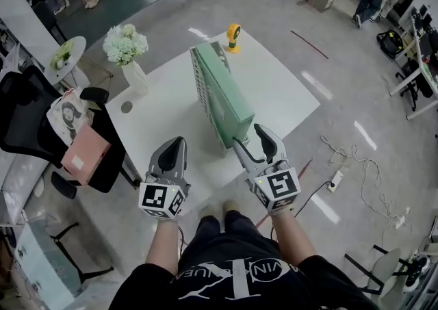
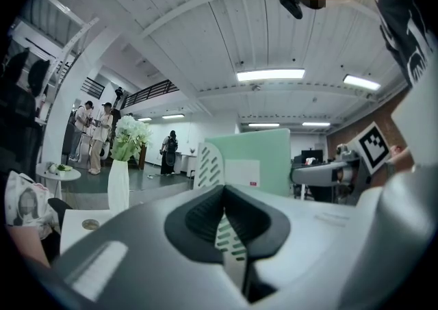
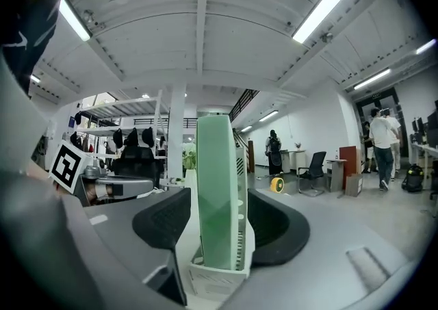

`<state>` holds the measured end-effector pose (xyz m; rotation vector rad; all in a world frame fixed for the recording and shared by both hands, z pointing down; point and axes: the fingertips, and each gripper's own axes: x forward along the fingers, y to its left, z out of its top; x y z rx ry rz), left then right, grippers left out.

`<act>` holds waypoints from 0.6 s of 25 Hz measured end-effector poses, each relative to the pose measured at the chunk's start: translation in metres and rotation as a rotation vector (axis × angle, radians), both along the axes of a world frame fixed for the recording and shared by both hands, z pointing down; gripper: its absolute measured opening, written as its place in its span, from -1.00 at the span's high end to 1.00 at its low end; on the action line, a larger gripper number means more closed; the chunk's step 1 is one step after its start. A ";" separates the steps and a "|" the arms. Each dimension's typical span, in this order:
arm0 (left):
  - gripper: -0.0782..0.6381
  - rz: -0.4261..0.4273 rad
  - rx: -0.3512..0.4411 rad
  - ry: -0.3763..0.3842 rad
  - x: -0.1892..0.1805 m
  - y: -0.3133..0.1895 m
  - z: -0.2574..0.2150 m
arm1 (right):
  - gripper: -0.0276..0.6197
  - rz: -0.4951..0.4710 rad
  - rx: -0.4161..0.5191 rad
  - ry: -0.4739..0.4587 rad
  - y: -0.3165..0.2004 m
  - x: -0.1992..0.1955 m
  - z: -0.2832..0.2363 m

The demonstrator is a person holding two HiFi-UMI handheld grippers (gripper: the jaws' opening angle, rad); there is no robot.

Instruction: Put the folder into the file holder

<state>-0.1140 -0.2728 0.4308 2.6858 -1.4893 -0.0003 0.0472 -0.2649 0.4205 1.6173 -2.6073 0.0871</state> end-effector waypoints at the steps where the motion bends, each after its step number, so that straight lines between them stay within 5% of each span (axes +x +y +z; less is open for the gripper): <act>1: 0.78 -0.002 0.001 -0.001 0.001 -0.001 -0.001 | 0.11 0.005 0.001 0.000 0.002 0.003 0.000; 15: 0.78 -0.001 0.015 -0.002 0.009 -0.003 -0.013 | 0.79 0.088 0.022 0.004 0.013 0.048 -0.013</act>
